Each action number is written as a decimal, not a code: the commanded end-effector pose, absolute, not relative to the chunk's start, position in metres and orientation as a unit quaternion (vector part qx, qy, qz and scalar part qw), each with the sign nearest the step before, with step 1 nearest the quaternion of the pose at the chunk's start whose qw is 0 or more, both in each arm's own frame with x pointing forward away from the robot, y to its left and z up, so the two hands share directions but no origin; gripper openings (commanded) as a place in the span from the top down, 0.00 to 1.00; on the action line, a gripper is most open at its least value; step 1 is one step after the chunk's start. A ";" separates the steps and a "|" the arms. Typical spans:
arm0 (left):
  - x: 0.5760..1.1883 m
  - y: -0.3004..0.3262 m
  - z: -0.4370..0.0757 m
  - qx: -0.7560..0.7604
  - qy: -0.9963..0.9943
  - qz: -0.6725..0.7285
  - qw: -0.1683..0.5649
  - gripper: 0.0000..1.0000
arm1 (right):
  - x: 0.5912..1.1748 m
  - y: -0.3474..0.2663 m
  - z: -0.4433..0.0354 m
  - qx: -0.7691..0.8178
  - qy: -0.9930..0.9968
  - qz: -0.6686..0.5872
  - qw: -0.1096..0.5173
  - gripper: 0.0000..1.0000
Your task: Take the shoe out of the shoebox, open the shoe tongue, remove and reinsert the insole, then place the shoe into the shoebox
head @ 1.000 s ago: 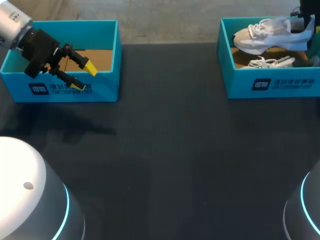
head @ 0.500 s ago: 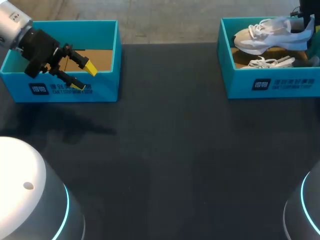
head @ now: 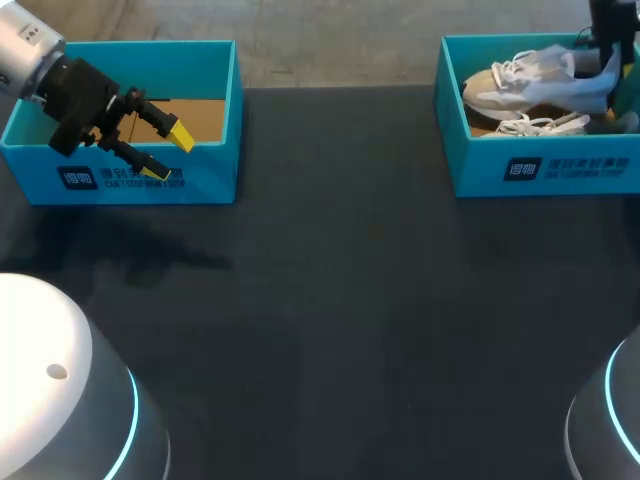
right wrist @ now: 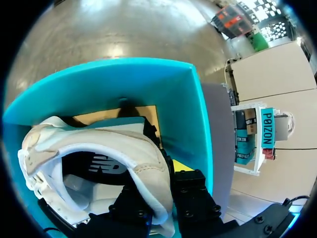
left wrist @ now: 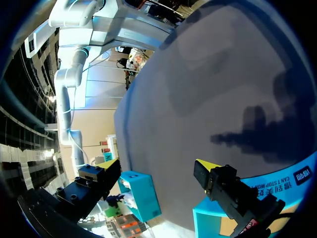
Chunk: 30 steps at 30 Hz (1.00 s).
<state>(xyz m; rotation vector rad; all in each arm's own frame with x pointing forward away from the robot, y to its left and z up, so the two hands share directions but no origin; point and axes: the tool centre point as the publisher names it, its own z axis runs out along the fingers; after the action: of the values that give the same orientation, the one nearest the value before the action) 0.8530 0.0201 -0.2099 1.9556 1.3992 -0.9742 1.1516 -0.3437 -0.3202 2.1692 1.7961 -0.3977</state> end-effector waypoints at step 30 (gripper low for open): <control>0.863 0.026 -0.212 0.683 0.559 -0.371 0.290 0.00 | 1.156 -0.346 -0.322 0.750 0.635 -0.126 0.136 0.00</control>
<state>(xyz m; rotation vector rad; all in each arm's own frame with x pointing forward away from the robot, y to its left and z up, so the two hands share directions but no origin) 0.8649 0.0225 -0.2063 1.8781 1.4642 -0.9805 1.1674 -0.3484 -0.3328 2.1797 1.8391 -0.3867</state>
